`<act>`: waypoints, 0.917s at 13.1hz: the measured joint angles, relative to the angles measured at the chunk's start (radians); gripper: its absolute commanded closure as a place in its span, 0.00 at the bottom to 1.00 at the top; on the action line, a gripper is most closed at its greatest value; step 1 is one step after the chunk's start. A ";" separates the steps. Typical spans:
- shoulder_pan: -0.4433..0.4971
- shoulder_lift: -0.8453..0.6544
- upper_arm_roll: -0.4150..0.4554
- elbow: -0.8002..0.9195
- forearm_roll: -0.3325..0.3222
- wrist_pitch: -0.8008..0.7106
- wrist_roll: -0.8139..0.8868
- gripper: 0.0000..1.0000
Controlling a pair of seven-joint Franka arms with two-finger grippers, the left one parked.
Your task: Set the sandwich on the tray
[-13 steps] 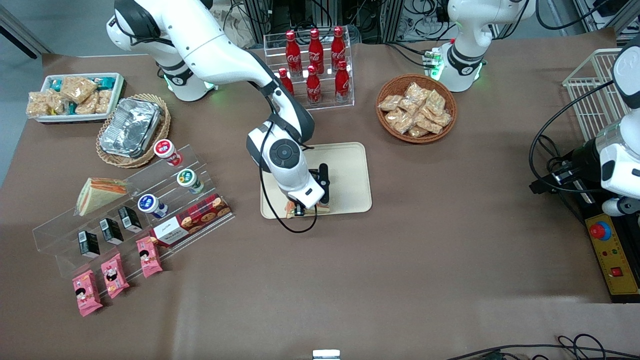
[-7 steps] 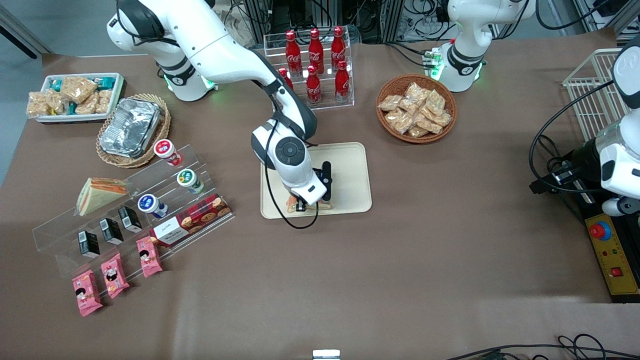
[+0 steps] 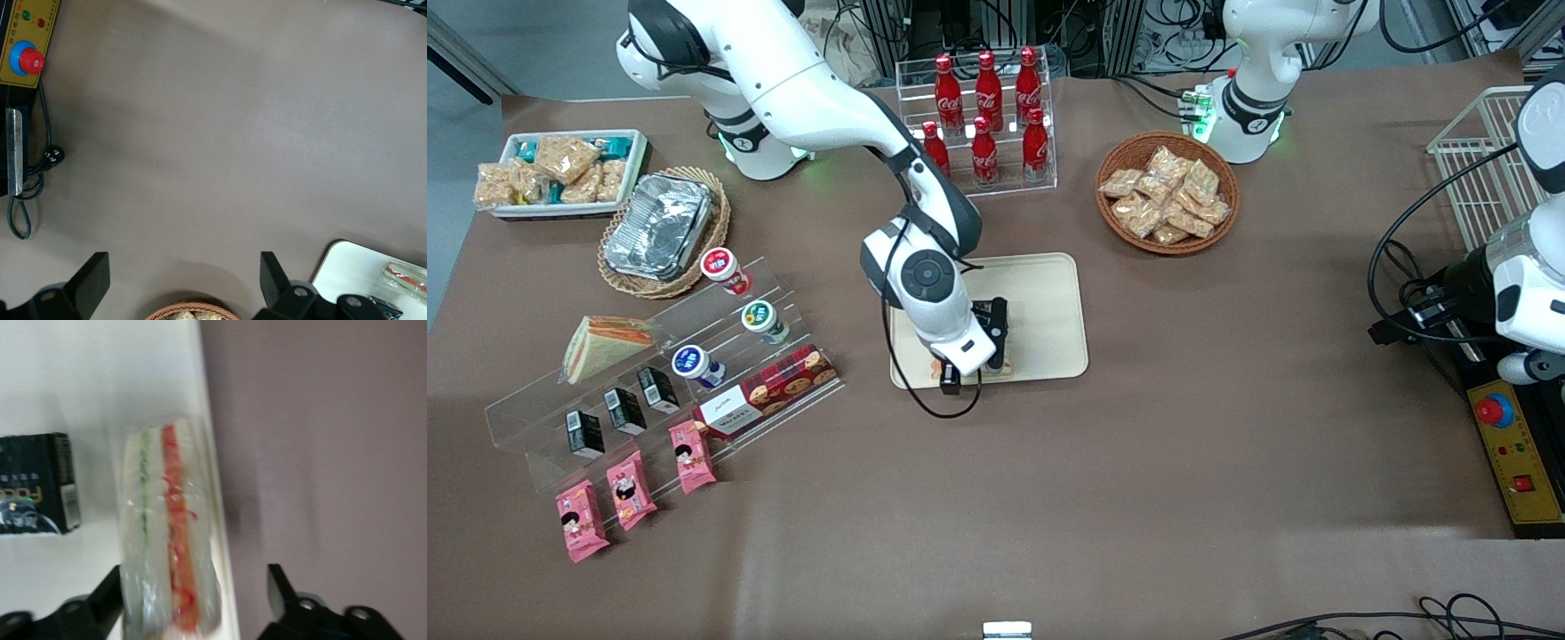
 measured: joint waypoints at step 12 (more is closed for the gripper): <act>-0.394 -0.271 -0.036 0.019 0.006 -0.277 0.259 0.01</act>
